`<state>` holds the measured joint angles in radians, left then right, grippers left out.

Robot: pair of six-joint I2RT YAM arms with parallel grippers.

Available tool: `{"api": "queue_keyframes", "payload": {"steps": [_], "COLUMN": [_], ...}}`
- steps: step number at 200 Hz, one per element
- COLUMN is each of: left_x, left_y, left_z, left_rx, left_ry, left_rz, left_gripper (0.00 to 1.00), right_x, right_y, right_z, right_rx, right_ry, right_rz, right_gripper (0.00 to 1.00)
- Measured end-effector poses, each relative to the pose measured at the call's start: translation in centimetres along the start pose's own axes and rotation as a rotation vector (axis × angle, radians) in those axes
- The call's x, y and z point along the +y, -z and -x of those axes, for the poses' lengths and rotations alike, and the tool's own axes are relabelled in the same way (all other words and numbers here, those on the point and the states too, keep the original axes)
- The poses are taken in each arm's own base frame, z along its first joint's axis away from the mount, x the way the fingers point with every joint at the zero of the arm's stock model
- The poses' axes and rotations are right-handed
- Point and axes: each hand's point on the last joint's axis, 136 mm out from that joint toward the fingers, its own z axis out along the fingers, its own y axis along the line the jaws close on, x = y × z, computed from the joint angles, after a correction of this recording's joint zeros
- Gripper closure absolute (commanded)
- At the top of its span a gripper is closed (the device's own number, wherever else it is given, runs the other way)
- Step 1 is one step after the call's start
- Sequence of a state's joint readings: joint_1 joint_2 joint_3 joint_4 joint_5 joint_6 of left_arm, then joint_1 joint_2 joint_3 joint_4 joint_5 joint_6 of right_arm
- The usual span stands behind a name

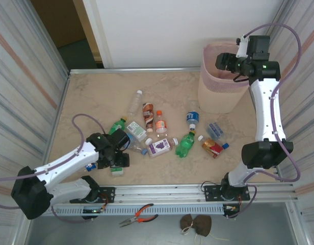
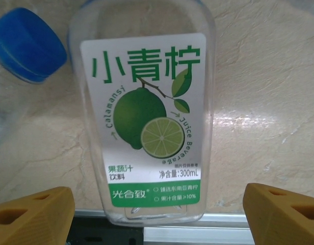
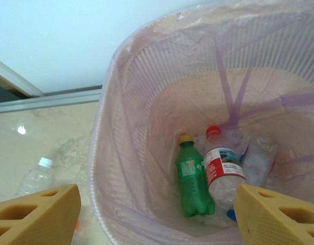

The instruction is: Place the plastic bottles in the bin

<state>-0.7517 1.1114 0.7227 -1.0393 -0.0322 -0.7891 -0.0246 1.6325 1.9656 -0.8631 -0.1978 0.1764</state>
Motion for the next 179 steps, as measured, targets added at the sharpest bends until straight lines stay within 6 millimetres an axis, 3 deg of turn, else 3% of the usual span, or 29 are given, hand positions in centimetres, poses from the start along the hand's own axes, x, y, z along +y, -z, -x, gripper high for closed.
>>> {"api": "queue_keyframes", "payload": {"steps": [71,130,179], "left_x": [0.0,0.0,-0.1], "left_y": [-3.2,-3.6,-3.6], "left_z": [-1.3,-1.3,-1.2], "left_rx": [0.082,0.074,0.07], "left_ry": [-0.016,-0.015,-0.014], "left_rz": [0.072,0.064,0.058], "left_gripper": [0.19,0.33,0.37], "right_x": [-0.1,0.2,0.2], "right_y": [-1.0,0.3,0.4], "right_z": [-1.3,-1.0,-0.9], "right_rx": [0.029,0.003,-0.002], "right_ry": [-0.024,-0.024,-0.025], "right_rz": [0.012,0.019,0.02], "right_gripper": [0.23,0.23,0.24]}}
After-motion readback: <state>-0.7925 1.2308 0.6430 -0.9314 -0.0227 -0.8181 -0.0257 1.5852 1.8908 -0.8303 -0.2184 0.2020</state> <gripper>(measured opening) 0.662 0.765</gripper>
